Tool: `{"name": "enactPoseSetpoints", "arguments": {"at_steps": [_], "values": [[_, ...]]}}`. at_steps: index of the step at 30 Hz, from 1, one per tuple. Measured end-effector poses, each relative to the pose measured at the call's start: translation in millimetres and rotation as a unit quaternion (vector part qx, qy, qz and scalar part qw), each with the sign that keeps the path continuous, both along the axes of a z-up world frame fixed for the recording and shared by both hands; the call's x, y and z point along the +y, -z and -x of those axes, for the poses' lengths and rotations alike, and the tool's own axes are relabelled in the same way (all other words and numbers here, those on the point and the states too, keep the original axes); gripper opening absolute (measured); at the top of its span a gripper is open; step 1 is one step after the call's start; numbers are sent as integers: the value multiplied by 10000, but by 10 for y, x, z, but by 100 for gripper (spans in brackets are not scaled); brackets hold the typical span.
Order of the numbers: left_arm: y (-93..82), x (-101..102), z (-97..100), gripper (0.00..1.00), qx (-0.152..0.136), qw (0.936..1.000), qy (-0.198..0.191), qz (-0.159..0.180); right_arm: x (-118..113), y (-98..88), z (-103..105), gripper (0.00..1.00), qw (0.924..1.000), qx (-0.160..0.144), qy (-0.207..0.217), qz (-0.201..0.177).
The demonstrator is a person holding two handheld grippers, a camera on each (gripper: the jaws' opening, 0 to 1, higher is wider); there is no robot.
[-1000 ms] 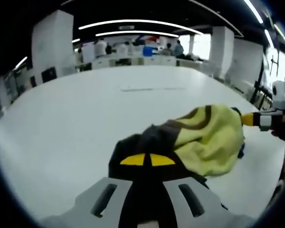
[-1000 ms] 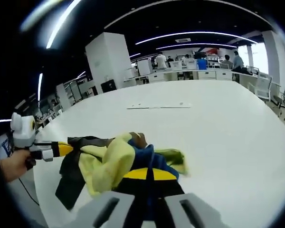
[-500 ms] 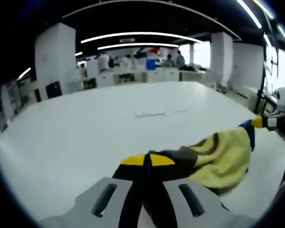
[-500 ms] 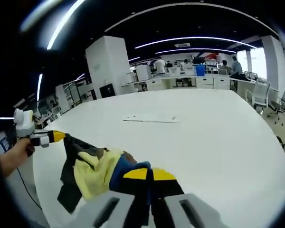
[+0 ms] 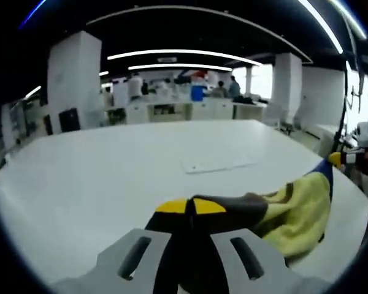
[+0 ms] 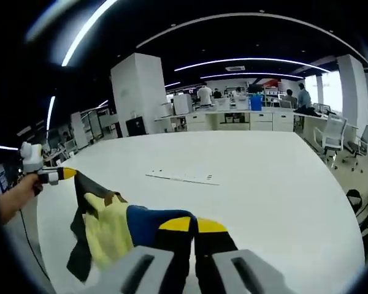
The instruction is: Fold the garment on the visible template until the final outline fits inside the template.
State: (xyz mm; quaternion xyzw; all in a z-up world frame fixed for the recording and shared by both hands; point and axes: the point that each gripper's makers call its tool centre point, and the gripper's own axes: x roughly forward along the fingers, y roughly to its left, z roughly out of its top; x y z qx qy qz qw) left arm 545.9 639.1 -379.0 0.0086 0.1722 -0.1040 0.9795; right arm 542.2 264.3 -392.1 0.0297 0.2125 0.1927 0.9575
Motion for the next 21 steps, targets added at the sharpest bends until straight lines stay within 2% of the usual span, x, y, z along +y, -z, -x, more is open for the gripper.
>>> {"name": "enactPoseSetpoints", "arguments": {"at_steps": [2, 4, 6, 7, 8, 9, 12, 13, 14, 15, 16, 17, 18, 19, 21], "values": [[-17, 20, -80, 0, -93, 9998, 43, 148, -23, -29, -72, 0, 10000, -55, 45, 20], [52, 65, -175, 0, -91, 9999, 40, 140, -64, 12, -192, 0, 9999, -98, 104, 72], [165, 91, -258, 0, -13, 9999, 71, 134, -86, 127, -283, 0, 9997, 87, 216, -63], [263, 73, -280, 0, 181, 9991, 72, 388, -87, 168, -322, 0, 9997, 107, 217, -70], [274, 59, -306, 0, 156, 9987, 97, 480, -90, 194, -349, 0, 9997, 117, 225, -65], [336, 61, -369, 0, 160, 9985, 143, 494, -109, 341, -423, 0, 9991, 317, 273, -17], [632, 76, -488, 0, 593, 9973, 85, 420, -117, 606, -528, 0, 9971, 696, 316, -60], [670, 71, -506, 0, 642, 9970, 101, 412, -112, 639, -545, 0, 9967, 735, 327, -106], [779, 71, -542, 0, 806, 9960, 85, 386, -93, 776, -585, 0, 9941, 968, 379, -320], [906, 80, -548, 0, 1078, 9938, 63, 272, -86, 853, -582, 0, 9912, 1171, 430, -444], [979, 90, -553, 0, 1213, 9925, 54, 173, -99, 939, -596, 0, 9887, 1337, 468, -487], [1067, 97, -573, 0, 1346, 9909, 13, 79, -111, 976, -628, 0, 9909, 1257, 391, -280], [1122, 78, -587, 0, 1427, 9897, 64, 59, -136, 1040, -629, 0, 9908, 1309, 326, -70], [1157, 64, -616, 0, 1443, 9895, 73, 76, -137, 1098, -624, 0, 9894, 1415, 327, -28], [1190, 44, -658, 0, 1460, 9892, 120, 64, -132, 1141, -663, 0, 9889, 1431, 369, -130]]}}
